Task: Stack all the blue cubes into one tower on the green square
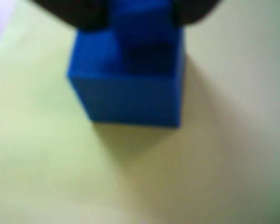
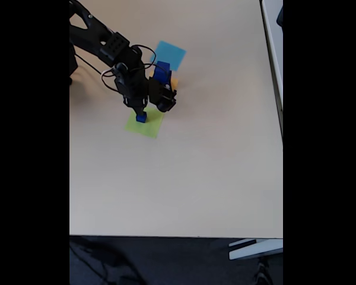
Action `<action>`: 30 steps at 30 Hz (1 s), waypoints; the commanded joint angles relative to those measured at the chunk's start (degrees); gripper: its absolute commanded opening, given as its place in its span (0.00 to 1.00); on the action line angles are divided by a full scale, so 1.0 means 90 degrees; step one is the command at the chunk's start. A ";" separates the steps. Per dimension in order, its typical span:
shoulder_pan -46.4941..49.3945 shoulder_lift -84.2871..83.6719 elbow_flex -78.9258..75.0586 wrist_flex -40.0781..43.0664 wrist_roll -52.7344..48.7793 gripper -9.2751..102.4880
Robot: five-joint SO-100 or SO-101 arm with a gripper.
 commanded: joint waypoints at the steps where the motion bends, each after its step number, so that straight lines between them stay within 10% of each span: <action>1: 0.0039 0.0059 -0.0029 -0.0098 -0.0078 0.15; 14: -0.0205 0.0498 -0.0273 0.0107 -0.0059 0.20; 30: -0.2041 0.1123 -0.3604 0.2617 0.2295 0.23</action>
